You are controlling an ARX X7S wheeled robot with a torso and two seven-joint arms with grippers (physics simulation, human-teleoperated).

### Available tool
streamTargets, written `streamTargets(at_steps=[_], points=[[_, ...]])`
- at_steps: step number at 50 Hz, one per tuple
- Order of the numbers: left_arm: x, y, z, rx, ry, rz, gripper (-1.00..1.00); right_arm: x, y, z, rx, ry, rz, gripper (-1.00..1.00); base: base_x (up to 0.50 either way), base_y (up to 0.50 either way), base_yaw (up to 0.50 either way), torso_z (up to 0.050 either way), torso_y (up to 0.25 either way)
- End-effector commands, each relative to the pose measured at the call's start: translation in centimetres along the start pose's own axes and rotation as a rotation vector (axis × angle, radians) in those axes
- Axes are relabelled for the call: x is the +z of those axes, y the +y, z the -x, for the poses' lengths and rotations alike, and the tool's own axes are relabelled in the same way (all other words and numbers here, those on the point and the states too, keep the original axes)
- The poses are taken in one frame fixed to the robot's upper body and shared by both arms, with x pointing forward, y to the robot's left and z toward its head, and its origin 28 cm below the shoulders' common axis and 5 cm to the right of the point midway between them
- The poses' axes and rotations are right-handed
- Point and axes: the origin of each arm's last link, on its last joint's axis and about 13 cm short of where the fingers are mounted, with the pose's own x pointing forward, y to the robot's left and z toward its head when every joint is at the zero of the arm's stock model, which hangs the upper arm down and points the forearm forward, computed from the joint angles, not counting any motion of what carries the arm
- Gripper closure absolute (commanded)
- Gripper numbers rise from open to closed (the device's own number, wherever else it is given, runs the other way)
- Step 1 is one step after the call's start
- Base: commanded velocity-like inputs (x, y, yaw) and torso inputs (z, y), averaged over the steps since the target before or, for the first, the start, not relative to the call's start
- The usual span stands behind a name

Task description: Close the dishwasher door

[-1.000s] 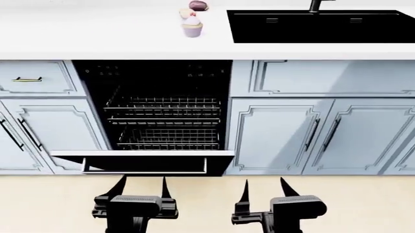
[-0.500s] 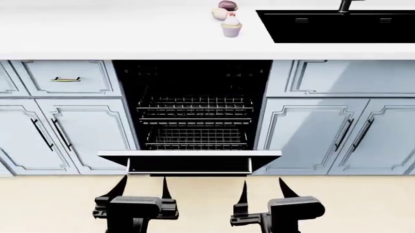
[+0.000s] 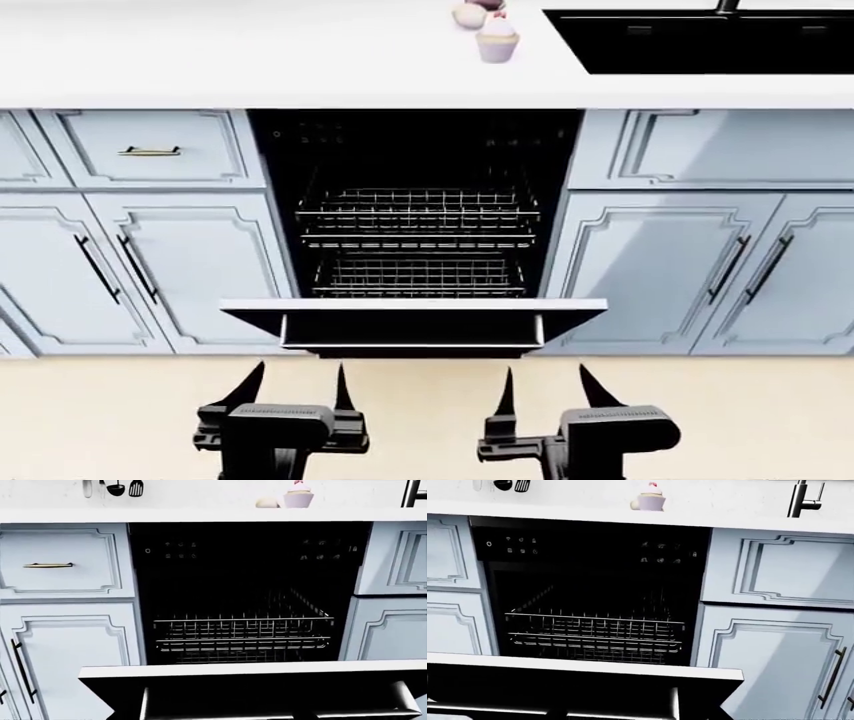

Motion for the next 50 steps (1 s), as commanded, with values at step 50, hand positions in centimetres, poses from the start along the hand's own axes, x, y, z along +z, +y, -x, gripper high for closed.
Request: streamTargets(at_steps=[50], points=[[0.44, 0.0, 0.23, -0.007, -0.007, -0.011, -1.0, 0.98, 0.04, 0.55, -0.013, -0.034, -0.018, -1.0, 0.0, 0.0, 0.0, -0.05, 0.034]])
